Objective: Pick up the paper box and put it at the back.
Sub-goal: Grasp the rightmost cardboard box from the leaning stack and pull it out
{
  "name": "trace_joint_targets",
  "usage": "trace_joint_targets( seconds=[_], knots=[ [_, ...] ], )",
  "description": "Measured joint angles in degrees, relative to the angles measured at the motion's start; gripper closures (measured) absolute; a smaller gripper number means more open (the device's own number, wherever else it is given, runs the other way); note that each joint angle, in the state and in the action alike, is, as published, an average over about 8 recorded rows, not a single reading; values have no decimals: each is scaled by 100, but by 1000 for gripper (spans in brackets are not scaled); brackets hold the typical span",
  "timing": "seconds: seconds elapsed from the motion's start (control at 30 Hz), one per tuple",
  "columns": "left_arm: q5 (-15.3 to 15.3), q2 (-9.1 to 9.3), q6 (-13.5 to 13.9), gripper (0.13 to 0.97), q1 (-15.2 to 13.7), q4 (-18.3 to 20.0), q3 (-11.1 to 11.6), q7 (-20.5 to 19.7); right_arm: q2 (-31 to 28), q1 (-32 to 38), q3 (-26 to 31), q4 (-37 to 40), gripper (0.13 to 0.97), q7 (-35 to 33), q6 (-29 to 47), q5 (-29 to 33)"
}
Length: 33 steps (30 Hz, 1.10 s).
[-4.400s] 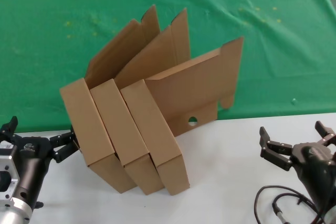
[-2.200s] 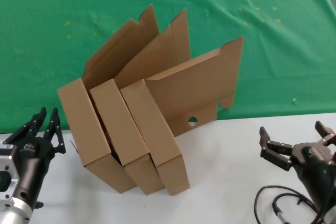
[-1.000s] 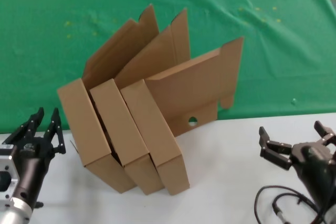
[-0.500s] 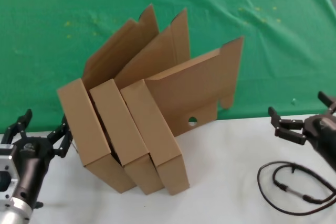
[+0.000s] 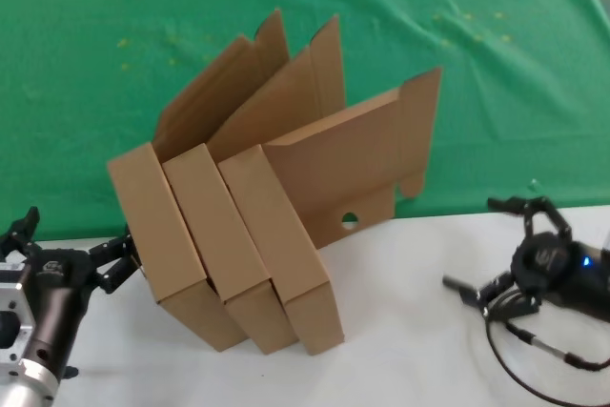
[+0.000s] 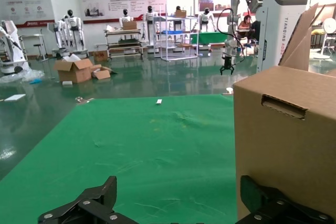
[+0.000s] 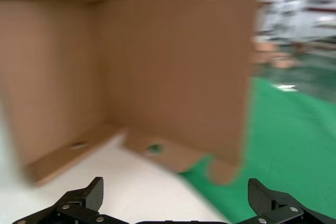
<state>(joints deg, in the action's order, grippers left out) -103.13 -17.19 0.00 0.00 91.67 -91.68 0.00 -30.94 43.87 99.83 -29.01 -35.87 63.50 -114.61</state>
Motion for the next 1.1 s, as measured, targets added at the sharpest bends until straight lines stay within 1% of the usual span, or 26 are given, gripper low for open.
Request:
trace_joint_targets(
  seconds=[0.1, 0.17, 0.27, 0.4, 0.57, 0.8, 1.07, 1.1],
  knots=[
    [0, 0, 0, 334, 0, 0, 0, 0, 36, 484, 454, 799, 129, -335, 691, 234],
    [0, 0, 0, 296, 0, 0, 0, 0, 127, 786, 633, 1309, 129, -566, 1079, 453],
    [0, 0, 0, 239, 0, 0, 0, 0, 313, 1164, 785, 1952, 129, -849, 1492, 761],
    [0, 0, 0, 207, 0, 0, 0, 0, 550, 1467, 861, 2448, 129, -1033, 1801, 1052],
    [0, 0, 0, 153, 0, 0, 0, 0, 798, 1632, 887, 2687, 139, -1126, 2033, 1319],
    [0, 0, 0, 137, 0, 0, 0, 0, 1104, 1721, 884, 2768, 170, -1251, 2228, 1590],
    [0, 0, 0, 132, 0, 0, 0, 0, 1324, 1765, 822, 2785, 276, -1347, 2338, 1798],
    [0, 0, 0, 132, 0, 0, 0, 0, 1337, 1769, 811, 2786, 276, -1355, 2334, 1818]
  ],
)
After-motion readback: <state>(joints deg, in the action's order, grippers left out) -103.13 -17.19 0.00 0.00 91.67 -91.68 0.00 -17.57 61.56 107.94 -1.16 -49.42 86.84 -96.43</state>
